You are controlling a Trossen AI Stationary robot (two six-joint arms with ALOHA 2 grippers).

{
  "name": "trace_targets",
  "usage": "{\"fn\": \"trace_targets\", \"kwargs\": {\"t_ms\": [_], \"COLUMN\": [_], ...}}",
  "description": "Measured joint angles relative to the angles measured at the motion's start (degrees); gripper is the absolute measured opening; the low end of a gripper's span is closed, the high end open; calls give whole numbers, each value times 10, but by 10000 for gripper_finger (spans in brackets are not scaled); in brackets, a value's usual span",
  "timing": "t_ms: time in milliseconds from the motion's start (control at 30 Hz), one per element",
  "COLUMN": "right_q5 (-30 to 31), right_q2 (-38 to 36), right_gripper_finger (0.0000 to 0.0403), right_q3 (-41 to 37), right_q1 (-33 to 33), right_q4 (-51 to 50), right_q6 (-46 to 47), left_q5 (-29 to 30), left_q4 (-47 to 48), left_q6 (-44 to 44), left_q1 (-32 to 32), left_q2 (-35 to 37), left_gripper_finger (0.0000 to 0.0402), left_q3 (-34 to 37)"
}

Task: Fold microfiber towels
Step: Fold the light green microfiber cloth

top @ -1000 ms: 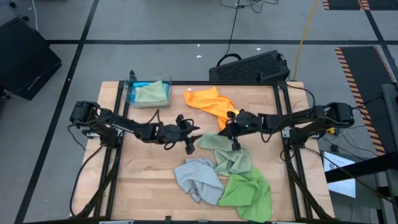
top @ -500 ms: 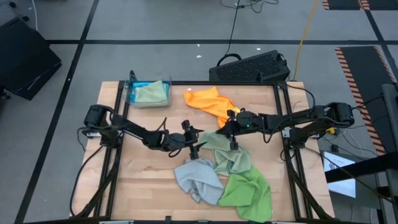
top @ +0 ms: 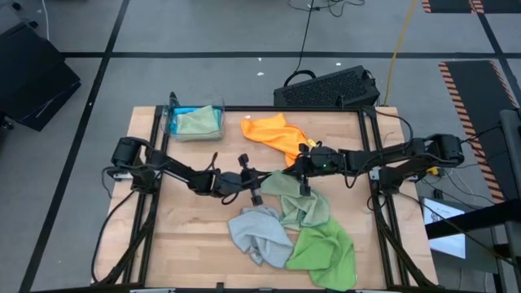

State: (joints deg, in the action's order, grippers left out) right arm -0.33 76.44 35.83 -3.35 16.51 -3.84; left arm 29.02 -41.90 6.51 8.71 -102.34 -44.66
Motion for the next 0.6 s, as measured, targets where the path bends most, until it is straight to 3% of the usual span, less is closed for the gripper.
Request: {"fn": "trace_targets", "kwargs": {"t_ms": [200, 433, 600], "right_q5": [61, 61, 62], "right_q2": [-56, -117, -127], "right_gripper_finger": [95, 156, 177], "right_q3": [0, 0, -12], "right_q1": [22, 74, 116], "right_q4": [-108, -289, -343], "right_q6": [45, 145, 197], "left_q5": [7, 9, 10], "left_q4": [44, 121, 162], "left_q6": [20, 26, 28], "left_q1": [-6, -24, -32], "left_q2": [46, 119, 156], "left_gripper_finger": [7, 4, 4], "left_q3": [0, 0, 0]}}
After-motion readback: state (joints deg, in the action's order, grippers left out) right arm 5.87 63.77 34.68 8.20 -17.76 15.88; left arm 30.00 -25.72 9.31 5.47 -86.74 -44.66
